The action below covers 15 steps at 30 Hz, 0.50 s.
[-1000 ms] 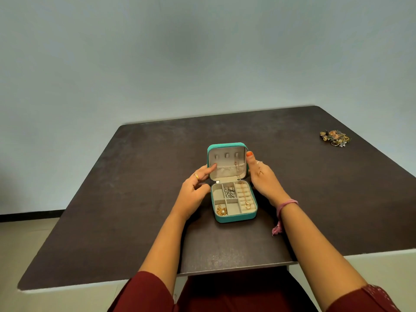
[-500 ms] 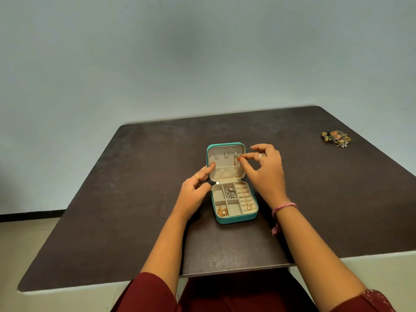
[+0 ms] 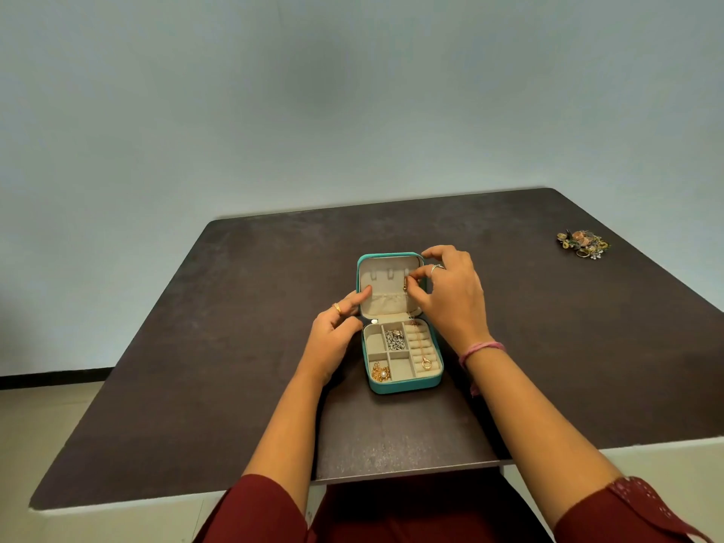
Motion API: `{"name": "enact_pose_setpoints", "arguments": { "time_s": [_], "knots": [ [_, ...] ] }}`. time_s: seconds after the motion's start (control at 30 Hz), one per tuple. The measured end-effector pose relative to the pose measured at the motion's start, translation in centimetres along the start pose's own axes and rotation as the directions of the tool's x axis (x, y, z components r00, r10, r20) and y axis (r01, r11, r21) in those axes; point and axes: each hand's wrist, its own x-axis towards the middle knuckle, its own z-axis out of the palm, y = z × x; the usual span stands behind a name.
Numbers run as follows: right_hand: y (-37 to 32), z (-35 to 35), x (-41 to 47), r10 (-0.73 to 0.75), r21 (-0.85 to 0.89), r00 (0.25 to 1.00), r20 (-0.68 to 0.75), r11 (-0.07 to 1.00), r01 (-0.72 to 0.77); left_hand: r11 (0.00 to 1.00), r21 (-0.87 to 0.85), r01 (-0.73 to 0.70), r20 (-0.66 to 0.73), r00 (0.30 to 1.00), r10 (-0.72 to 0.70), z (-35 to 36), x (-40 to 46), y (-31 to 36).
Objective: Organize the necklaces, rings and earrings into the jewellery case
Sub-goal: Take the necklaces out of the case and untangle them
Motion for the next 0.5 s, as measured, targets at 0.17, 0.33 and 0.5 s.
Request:
{"name": "enact_pose_setpoints", "arguments": {
  "time_s": [0.17,0.33,0.5],
  "knots": [
    [0.0,-0.1,0.5,-0.143,-0.139,0.989,0.024,0.98,0.145,1.0,0.004,-0.008,-0.002,1.0,0.008,0.0,0.0,-0.1],
    [-0.1,-0.9,1.2,-0.201,-0.124,0.979,-0.024,0.973,0.196,1.0,0.005,0.006,-0.016,1.0,-0.006,0.0,0.1,-0.2],
    [-0.7,-3.1,2.6,-0.051,0.185,0.998,0.049,0.982,0.041,0.998,0.059,-0.03,-0.026,0.999,0.032,-0.1,0.0,-0.3]
  ]
}}
